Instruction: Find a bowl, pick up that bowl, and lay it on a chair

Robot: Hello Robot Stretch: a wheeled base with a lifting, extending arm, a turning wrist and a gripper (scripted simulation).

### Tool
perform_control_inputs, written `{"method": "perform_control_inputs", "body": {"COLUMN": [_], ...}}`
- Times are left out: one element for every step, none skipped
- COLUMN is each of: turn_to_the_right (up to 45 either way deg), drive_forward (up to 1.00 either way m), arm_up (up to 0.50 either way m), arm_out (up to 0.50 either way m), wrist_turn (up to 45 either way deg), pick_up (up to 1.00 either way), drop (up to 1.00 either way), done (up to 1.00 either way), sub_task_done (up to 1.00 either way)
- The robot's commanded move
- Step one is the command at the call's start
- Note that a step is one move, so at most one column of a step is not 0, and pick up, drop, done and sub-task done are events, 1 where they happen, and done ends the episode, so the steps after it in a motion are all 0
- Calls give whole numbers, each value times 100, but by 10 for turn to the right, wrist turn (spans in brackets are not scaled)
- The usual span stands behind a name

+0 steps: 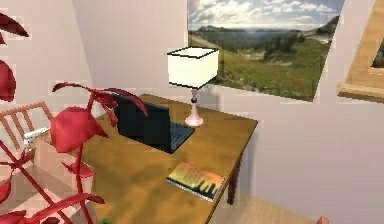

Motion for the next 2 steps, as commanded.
{"method": "perform_control_inputs", "body": {"turn_to_the_right": [0, 0], "drive_forward": [0, 0], "arm_up": [10, 0], "arm_out": [0, 0], "wrist_turn": [0, 0], "pick_up": [0, 0], "drop": [0, 0], "done": [0, 100], "sub_task_done": [0, 0]}}
